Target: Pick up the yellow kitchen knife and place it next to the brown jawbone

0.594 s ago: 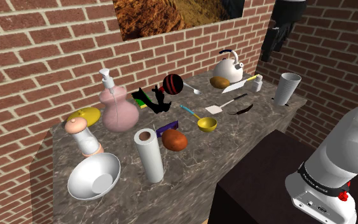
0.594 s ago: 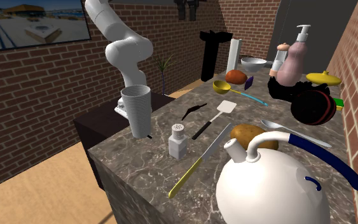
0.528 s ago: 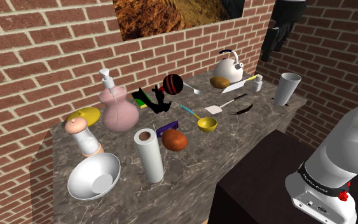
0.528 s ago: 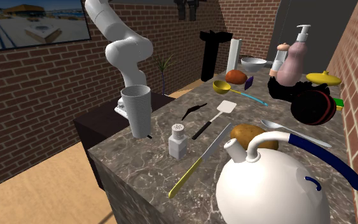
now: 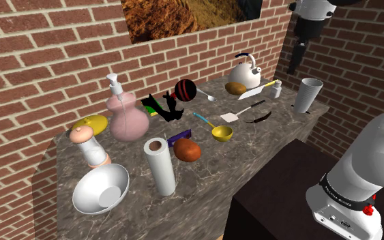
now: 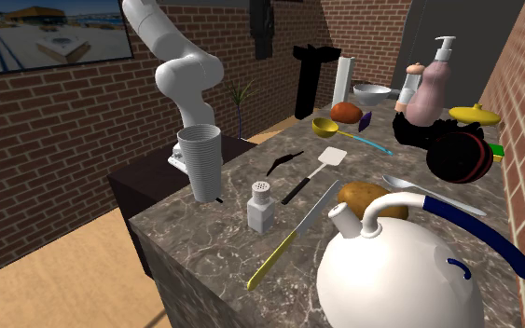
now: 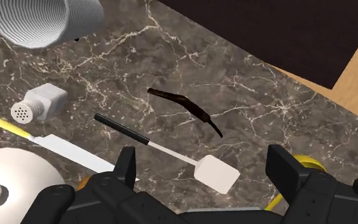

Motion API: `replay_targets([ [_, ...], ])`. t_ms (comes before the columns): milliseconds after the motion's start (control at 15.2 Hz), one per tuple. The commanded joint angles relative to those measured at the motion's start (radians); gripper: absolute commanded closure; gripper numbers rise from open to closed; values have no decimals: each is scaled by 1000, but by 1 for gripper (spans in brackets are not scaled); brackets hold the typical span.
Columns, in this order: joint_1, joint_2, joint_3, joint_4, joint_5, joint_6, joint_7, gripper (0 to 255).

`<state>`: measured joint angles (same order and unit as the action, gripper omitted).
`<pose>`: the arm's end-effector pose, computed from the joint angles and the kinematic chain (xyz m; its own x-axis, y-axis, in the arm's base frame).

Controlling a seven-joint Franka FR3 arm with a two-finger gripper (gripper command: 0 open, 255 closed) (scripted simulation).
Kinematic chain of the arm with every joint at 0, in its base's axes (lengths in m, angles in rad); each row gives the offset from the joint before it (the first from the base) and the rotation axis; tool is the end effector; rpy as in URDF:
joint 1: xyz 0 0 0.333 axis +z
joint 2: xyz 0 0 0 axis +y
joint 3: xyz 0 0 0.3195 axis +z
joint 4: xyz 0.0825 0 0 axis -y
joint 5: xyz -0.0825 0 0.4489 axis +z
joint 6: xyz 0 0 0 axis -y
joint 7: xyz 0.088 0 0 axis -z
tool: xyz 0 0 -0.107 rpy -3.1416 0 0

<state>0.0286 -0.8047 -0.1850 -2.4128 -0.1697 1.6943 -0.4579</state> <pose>0.3709 -0.0862 0.5745 0.9315 0.3597 0.0537 0.3560 -0.9321 0.0672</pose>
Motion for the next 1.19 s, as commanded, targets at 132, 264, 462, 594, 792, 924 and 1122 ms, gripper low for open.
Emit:
replay_targets([
  [132, 28, 60, -126, -17, -61, 86, -220, 0],
  [264, 48, 106, -189, -13, -85, 132, -325, 0],
  [462, 85, 191, -284, 7, -105, 202, -485, 0],
  [594, 115, 258, -348, 30, -107, 249, -594, 0],
  [792, 171, 373, -445, 77, -87, 317, -765, 0],
  [924, 213, 459, -510, 115, -54, 359, -887, 0],
  [1122, 277, 608, -602, 183, 35, 416, -1088, 0],
])
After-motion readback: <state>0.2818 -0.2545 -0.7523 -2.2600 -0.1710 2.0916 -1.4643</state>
